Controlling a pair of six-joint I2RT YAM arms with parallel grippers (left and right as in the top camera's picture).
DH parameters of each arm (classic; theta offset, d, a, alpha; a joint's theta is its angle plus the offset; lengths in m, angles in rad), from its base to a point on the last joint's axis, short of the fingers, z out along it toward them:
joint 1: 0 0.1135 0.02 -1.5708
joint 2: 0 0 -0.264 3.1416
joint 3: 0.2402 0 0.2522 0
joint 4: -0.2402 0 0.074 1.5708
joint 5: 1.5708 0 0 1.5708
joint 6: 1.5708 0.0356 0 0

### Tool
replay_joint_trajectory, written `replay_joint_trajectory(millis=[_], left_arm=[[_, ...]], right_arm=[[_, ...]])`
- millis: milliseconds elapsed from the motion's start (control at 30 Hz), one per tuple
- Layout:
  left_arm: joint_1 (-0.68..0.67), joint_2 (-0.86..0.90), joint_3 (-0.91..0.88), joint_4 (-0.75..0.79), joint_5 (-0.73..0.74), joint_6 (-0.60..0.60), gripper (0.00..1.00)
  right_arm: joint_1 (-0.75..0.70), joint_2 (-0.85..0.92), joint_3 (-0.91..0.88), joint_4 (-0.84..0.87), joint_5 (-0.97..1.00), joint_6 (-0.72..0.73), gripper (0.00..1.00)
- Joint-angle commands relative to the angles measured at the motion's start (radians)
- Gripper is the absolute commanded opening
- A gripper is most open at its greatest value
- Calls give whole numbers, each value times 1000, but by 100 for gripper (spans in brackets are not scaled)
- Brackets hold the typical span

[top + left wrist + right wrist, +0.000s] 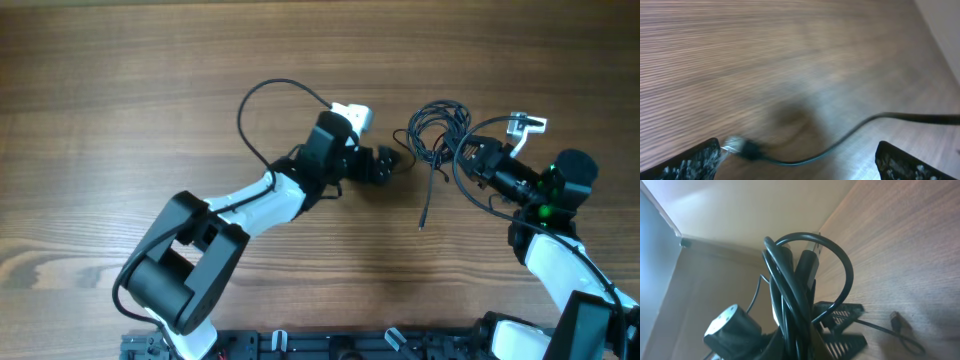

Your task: Untangle cables

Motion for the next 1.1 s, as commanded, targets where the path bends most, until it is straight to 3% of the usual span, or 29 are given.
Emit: replay_joint_trajectory(millis=[0, 100, 133, 167, 233, 267, 300, 433, 600, 700, 800, 900, 967, 1067], left_arm=[[-14, -2, -3, 52, 55, -113, 100], [2, -2, -3, 53, 59, -769, 100], [1, -2, -3, 56, 58, -890, 100], [0, -2, -3, 80, 58, -918, 100], [-28, -2, -3, 169, 32, -539, 100], [-53, -2, -3, 169, -19, -394, 100], [-82, -1, -4, 160, -98, -332, 100], [-148, 12, -4, 215, -226, -269, 100], [-147, 69, -4, 333, -310, -259, 80], [-149, 110, -4, 397, -280, -259, 60], [-149, 118, -5, 376, -253, -246, 47], [-146, 117, -5, 328, -249, -64, 20], [-135, 112, -5, 315, -245, -45, 4], [-111, 58, -5, 291, -246, -10, 4]], right_arm=[[-2, -9, 5, 10, -24, 128, 4], [-2, -9, 5, 10, -29, 119, 4], [-2, -9, 5, 10, -31, 119, 4], [-2, -9, 5, 10, -31, 119, 4], [-2, -9, 5, 10, -31, 119, 4], [-2, -9, 5, 11, -31, 119, 4], [-2, -9, 5, 11, -31, 119, 4], [-2, -9, 5, 10, -35, 120, 4], [-2, -9, 5, 11, -61, 123, 4], [-2, -9, 5, 11, -65, 123, 4], [-2, -9, 5, 11, -64, 123, 4], [-2, -9, 5, 11, -49, 119, 4], [-2, -9, 5, 10, -8, 58, 4], [-2, -9, 5, -52, 29, -107, 4]])
